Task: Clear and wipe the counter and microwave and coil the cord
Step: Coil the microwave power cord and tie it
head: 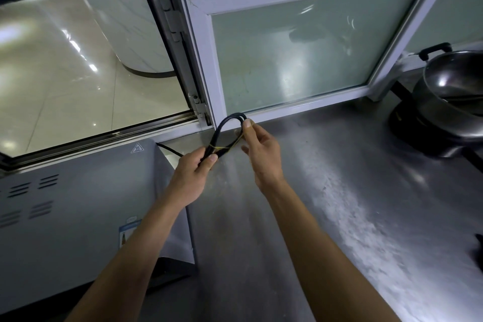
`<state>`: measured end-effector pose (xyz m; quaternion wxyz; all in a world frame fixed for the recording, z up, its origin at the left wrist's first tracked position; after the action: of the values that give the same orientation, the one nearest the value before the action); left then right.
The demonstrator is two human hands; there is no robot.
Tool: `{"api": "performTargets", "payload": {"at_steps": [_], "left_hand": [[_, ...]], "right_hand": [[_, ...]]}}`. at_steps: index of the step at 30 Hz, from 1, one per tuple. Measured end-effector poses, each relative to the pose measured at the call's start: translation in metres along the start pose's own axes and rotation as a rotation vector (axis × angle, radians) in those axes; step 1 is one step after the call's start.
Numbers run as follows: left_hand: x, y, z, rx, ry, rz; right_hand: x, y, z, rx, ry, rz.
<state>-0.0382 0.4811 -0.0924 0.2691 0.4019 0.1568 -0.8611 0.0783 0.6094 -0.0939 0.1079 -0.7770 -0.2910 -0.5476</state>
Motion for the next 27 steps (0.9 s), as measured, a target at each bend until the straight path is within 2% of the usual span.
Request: {"api": "performTargets", "payload": {"at_steps": [6, 11, 17, 21, 27], "left_hand": [[-0.017, -0.001, 0.003, 0.065, -0.271, -0.181], [-0.017, -0.003, -0.005, 0.152, -0.493, -0.358], [-0.014, -0.006, -0.010, 0.217, -0.626, -0.402], [-0.017, -0.007, -0.016, 0.283, -0.676, -0.361], [-0.016, -0.008, -0.027, 0.363, -0.864, -0.340]], "right_hand": [[0.028, 0.002, 0.010, 0.009, 0.283, 0.068], [0.041, 0.009, 0.009, 0.079, 0.507, 0.163], [0.049, 0.004, 0.008, 0.184, 0.766, 0.140], [0.053, 0.000, 0.001, 0.253, 0.890, 0.191], [0.038, 0.000, -0.022, 0.479, 1.096, 0.288]]}}
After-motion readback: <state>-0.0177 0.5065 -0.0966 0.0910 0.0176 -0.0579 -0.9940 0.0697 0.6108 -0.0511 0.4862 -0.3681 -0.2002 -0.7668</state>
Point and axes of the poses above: each hand's wrist, its own y-axis away from the middle knuckle, its own z-axis out of the back of the hand, x = y × z, the point moved 9 cm from there along -y, towards the middle knuckle, and after that the axes turned 4 degrees about -y, right-handed, at the moved point
